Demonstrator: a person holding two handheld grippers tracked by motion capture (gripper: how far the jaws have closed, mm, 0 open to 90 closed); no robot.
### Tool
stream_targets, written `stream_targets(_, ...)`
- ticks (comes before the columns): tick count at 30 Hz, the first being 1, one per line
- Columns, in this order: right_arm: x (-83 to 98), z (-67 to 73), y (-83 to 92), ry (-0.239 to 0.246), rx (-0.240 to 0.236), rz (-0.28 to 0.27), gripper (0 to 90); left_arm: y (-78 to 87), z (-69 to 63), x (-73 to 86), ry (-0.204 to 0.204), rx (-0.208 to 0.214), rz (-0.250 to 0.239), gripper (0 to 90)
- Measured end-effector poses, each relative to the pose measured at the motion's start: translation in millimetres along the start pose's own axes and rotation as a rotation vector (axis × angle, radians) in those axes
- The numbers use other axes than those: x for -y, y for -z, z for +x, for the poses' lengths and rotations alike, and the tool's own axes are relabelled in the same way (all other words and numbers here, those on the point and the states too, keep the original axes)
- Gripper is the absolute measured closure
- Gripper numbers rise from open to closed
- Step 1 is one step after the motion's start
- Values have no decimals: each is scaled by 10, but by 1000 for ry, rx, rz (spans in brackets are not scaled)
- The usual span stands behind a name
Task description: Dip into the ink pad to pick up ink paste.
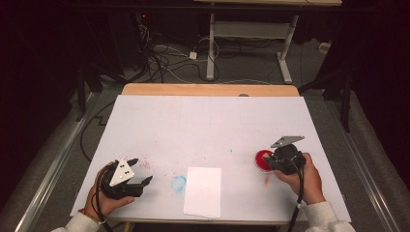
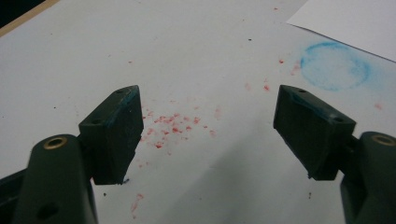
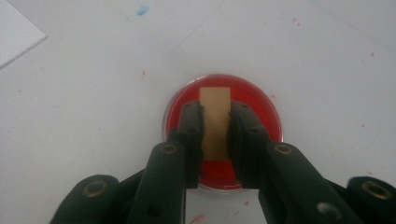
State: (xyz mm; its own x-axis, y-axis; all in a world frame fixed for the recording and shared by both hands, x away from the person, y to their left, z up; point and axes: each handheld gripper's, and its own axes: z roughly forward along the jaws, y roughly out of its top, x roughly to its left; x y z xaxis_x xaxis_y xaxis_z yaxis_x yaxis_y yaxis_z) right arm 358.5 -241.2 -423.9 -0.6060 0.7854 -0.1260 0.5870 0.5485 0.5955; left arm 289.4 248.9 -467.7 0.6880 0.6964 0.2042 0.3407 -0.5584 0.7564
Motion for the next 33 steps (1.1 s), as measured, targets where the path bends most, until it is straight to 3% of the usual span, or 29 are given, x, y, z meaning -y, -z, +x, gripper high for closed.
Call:
stream_targets(9,-95,10,454,14,12,-124,761,-22,10,-9,-9,-2,-2,237)
stream_targets(11,-103,18,534,21,16,-143,762,-18,5,-8,5,1,2,237)
stream_targets(18,-127,57,741,41,29,-196,761,-22,11,-14,-12,-2,-1,237)
stream_targets(23,-130,67,772,38,33,-209,761,-25,1,-12,-4,2,8,237)
stream_targets(33,-87,22,352,32,16,-75,762,-25,-2,-9,-7,3,11,237)
